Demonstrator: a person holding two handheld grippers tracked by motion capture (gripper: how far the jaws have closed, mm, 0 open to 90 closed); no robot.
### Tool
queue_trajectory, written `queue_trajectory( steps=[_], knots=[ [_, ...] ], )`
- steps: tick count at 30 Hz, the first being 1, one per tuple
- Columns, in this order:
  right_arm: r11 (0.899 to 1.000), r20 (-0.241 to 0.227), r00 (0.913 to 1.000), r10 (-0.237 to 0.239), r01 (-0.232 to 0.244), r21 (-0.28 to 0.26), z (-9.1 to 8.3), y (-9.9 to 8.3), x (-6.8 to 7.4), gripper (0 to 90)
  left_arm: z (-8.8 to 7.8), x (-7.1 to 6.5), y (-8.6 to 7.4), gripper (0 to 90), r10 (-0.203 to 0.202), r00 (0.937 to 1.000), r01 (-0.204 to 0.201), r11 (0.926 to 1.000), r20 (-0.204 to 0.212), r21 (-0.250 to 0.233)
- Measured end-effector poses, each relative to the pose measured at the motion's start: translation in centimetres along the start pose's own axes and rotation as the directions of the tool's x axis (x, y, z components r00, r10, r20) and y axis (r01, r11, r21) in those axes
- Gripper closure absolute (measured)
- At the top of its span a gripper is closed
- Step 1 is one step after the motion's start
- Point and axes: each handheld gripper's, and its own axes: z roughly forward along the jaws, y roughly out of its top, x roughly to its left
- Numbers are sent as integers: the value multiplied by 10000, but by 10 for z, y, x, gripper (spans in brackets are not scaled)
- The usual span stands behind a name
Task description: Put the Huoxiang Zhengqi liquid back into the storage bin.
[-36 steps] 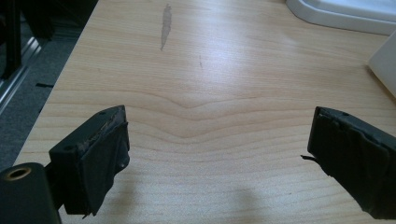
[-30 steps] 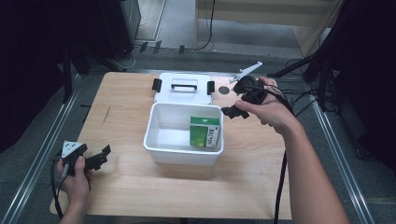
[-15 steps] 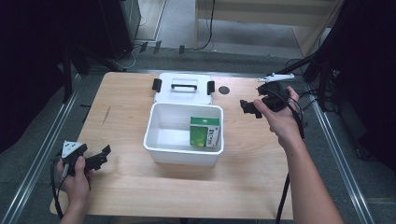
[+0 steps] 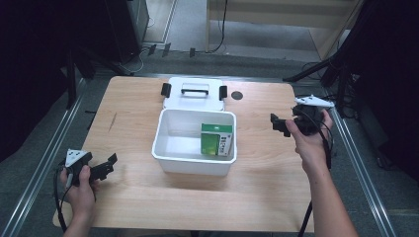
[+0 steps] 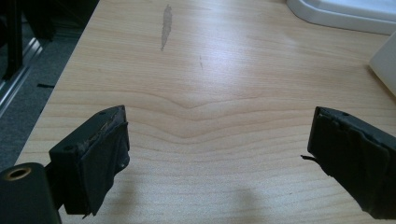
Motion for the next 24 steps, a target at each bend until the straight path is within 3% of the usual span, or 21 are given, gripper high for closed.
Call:
queue_trajectory(
  steps=[11,18,24],
  knots=[
    [9967,623,9966,536,-496,-637,-10,-43,-22,0,0,0,0,64,2,10000,-2,10000,-17,-12],
    [9910,914,9905,1026,-939,-949,-14,-86,-36,0,0,0,0,64,53,10000,-53,10000,-20,-9],
    [9890,867,9882,1264,-1188,-878,-15,-118,-46,0,0,0,0,63,66,10000,-66,10000,-30,-9]
  ],
)
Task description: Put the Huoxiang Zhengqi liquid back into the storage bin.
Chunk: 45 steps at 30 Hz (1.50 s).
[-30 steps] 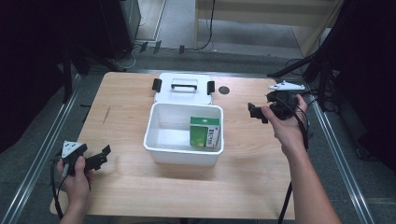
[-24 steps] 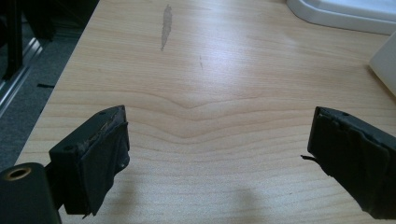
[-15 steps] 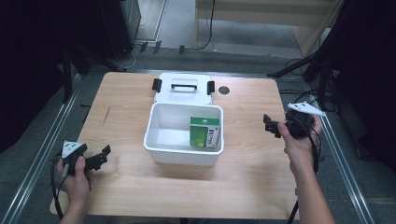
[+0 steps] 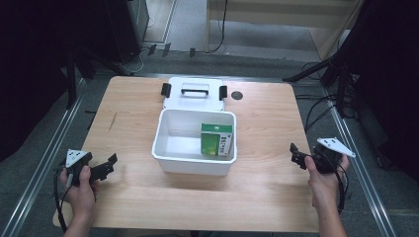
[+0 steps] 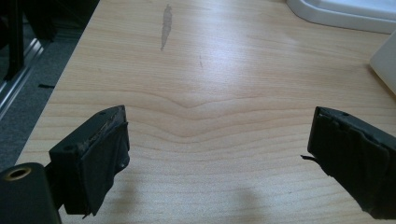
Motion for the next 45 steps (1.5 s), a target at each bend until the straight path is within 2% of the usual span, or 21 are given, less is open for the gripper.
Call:
queue_trajectory(
  steps=[1,2,3,4,5,7,10,11,16,20,25,30,33,36,42,45],
  knots=[
    [10000,0,10000,0,0,0,0,0,0,0,0,0,0,63,-10,10000,10,10000,-1,-1],
    [10000,-19,10000,61,-60,19,-1,-9,-4,0,0,0,0,63,-24,10000,24,10000,-3,3],
    [10000,-19,10000,61,-60,19,-1,-9,-4,0,0,1,0,63,-70,10000,70,10000,18,13],
    [9999,-101,9999,121,-121,44,-3,-18,-7,0,0,1,0,63,-88,10000,88,10000,11,16],
    [9999,-101,9999,121,-121,44,-3,-18,-7,0,0,1,0,63,-108,9999,108,9999,15,0],
    [9999,-174,9998,92,-90,137,-6,-30,-12,0,0,1,0,63,-93,10000,93,10000,-7,17],
    [9999,-184,9998,93,-90,132,-8,-38,-15,0,0,1,0,63,-83,10000,83,10000,0,11],
    [9997,-185,9996,204,-201,151,-11,-45,-18,0,0,1,0,63,-80,10000,80,10000,-10,9],
    [9996,-269,9993,246,-243,118,-16,-56,-24,0,-1,1,0,63,-70,10000,70,10000,-31,14],
    [9997,-155,9998,112,-109,215,-22,-67,-29,0,-1,1,0,63,-71,10000,71,10000,-36,10],
    [9995,-79,9995,308,-307,125,-30,-72,-33,0,-1,1,0,63,-64,10000,64,10000,-39,11],
    [9998,57,10000,52,-53,200,-31,-80,-32,0,-1,1,0,63,-18,10000,18,10000,-47,-4],
    [9997,8,9997,233,-233,10,-33,-81,-32,0,-1,1,0,63,-11,10000,11,10000,-62,5],
    [9990,-127,9990,425,-423,157,-32,-83,-32,0,-1,1,0,64,-7,10000,7,10000,-58,10],
    [9998,-8,10000,26,-26,177,-31,-84,-27,0,0,0,0,64,3,10000,-3,10000,-55,7],
    [9998,-64,9999,144,-143,171,-31,-84,-29,0,0,0,0,63,-4,10000,4,10000,-42,4]
  ],
)
